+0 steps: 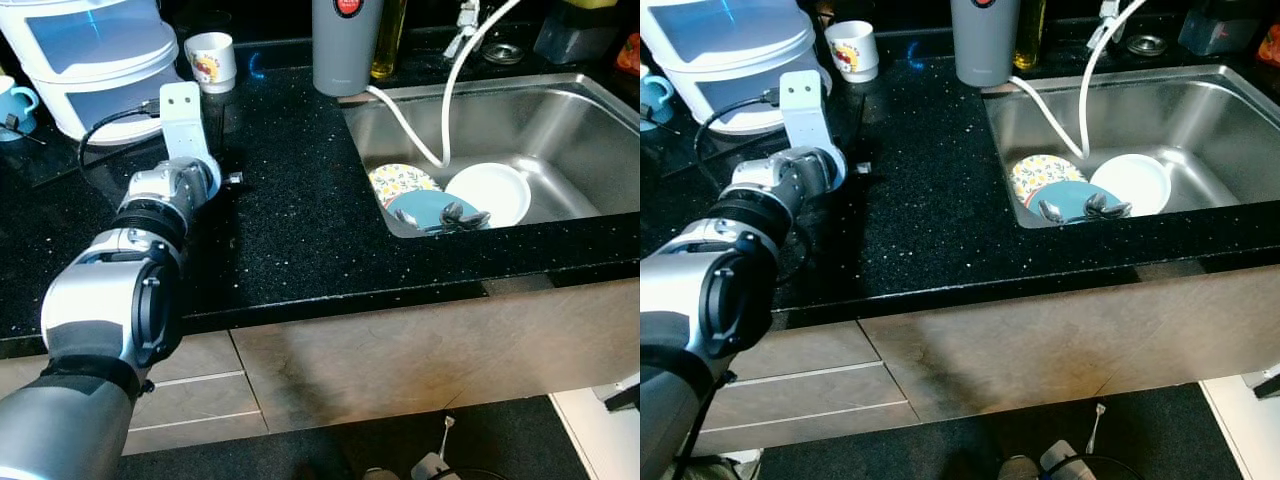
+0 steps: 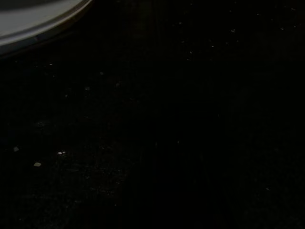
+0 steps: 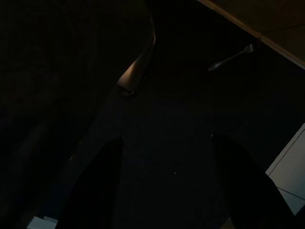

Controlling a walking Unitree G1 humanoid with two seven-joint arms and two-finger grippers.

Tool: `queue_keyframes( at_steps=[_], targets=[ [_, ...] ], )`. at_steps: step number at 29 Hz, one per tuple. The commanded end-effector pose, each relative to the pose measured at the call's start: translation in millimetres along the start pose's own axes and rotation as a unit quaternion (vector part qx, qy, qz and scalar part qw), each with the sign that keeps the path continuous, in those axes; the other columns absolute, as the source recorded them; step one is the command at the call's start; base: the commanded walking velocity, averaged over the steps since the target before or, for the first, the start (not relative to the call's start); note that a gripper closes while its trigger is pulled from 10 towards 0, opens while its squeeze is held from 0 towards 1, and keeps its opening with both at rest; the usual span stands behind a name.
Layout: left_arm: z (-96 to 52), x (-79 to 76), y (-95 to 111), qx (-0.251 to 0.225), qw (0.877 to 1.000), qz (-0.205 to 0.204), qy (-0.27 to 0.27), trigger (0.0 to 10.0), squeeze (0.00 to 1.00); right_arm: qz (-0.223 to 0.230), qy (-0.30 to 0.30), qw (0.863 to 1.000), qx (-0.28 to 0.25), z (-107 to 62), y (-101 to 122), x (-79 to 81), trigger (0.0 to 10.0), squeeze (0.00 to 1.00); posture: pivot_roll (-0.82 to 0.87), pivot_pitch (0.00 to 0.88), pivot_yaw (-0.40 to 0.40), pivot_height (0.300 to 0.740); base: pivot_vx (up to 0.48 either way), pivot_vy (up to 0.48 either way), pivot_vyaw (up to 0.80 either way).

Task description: Kitchen organization

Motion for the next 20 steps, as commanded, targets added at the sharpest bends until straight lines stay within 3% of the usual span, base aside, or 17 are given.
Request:
queue_keyframes(
  at_steps=[1, 5, 7, 12, 20],
  targets=[
    [3.1, 23.0, -47, 0.098, 0.994, -0.013, 0.038, 0.0, 0.0, 0.007, -0.003, 1.0, 0.0, -0.3, -1, 0.1, 10.0, 0.0, -0.11, 0.156, 0.03, 0.74, 0.0, 0.0, 0.0],
    [3.0, 21.1, -47, 0.1, 0.994, -0.013, 0.033, 0.0, 0.0, 0.007, -0.004, 1.0, 0.001, -0.1, 0, -0.3, 10.0, 0.0, -0.11, 0.15, 0.031, 0.74, 0.0, 0.0, 0.0],
    [3.1, 2.0, -42, 0.098, 0.995, 0.003, -0.029, 0.0, 0.0, 0.008, -0.005, 1.0, 0.001, 0.3, 0, -0.6, 10.0, 0.0, -0.11, 0.143, 0.032, 0.74, 0.0, 0.0, 0.0],
    [-0.2, -20.3, -39, 0.122, 0.987, 0.026, -0.103, 0.0, 0.0, 0.008, -0.005, 1.0, 0.001, 0.7, 1, -0.7, 10.0, 0.0, -0.11, 0.132, 0.035, 0.74, 0.0, 0.0, 0.0],
    [-7.3, -31.5, -34, 0.158, 0.971, 0.072, -0.166, 0.0, 0.0, 0.007, -0.004, 1.0, 0.003, 1.3, 2, -0.7, 10.0, 0.0, -0.1, 0.106, 0.037, 0.74, 0.0, 0.0, 0.0]
  ],
)
Point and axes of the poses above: a point about 5 cm out from each wrist's last joint towards the gripper, its own z axis pointing out of the wrist towards the gripper, its own y axis along the axis of the wrist's last joint, x = y × z, the point moved 2 cm from there along z, pointing out of the wrist towards the gripper, and after that the axes turned 14 degrees about -z, right-handed, at the moved point
